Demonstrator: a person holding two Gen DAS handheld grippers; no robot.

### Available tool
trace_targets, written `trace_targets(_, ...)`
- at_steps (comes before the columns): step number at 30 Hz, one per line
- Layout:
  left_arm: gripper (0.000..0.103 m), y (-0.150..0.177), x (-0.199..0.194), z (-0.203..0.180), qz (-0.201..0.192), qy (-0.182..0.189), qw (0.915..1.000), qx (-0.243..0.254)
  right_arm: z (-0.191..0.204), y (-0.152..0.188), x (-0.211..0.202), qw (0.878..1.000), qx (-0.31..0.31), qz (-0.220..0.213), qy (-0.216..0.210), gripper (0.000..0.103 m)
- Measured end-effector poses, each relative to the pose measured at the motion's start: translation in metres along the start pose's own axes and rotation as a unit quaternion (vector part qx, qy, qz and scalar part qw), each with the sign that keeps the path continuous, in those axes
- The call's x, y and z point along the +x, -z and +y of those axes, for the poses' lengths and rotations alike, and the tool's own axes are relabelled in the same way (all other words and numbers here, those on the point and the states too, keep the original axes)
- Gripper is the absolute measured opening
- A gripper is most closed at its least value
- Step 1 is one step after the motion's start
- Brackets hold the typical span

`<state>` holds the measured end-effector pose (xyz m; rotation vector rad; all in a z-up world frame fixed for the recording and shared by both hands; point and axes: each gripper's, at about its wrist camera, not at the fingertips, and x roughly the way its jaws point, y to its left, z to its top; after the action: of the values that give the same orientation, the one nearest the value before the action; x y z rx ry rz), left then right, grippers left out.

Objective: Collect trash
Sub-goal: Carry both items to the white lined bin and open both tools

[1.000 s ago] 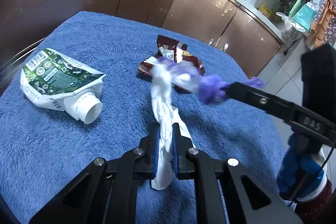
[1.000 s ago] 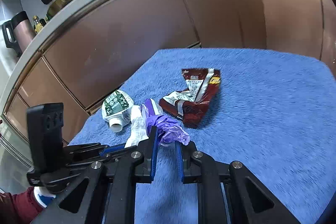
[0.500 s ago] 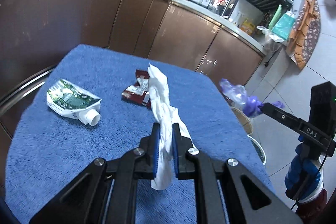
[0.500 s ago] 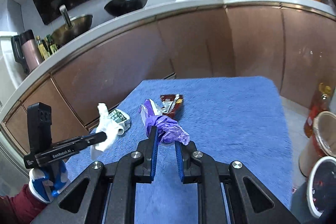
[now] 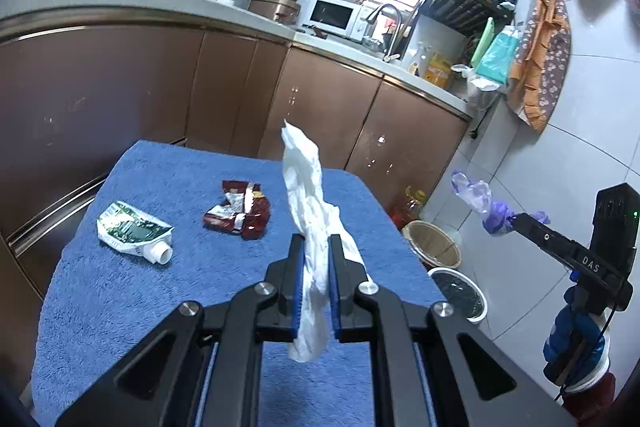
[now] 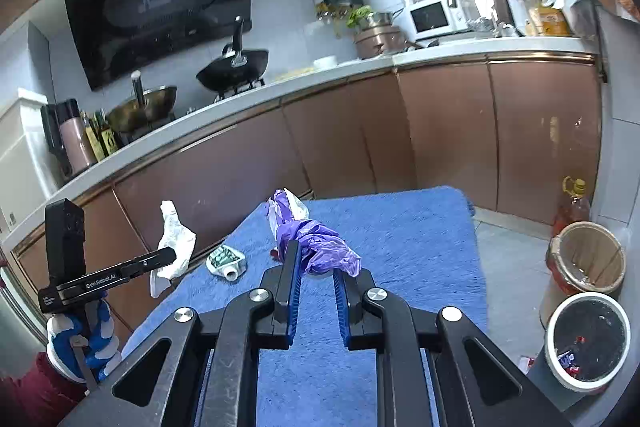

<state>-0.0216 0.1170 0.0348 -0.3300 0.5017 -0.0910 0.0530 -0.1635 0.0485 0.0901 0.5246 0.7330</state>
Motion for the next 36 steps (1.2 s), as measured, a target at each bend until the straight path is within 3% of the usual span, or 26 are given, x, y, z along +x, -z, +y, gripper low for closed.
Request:
trace_targets(9, 0.01, -0.015, 0.008, -0.055, -0.001, 0.027, 0.999, 0.037, -0.025, 0.002, -0.042, 0.999, 0.018, -0.038, 0.027, 0.015)
trace_targets(21, 0.01, -0.019, 0.114, -0.153, 0.074, 0.086, 0.9875, 0.109, -0.114, 0.024, -0.066, 0.989, 0.088, -0.056, 0.105, 0.015)
trace_targets(26, 0.01, -0.007, 0.181, -0.208, 0.119, 0.117, 0.9749, 0.148, -0.165, 0.04, -0.071, 0.978, 0.123, -0.05, 0.163, 0.015)
trace_targets(36, 0.01, 0.039, 0.32, -0.321, 0.21, 0.164, 0.9394, 0.216, -0.262, 0.077, -0.06, 0.946, 0.163, -0.007, 0.28, 0.015)
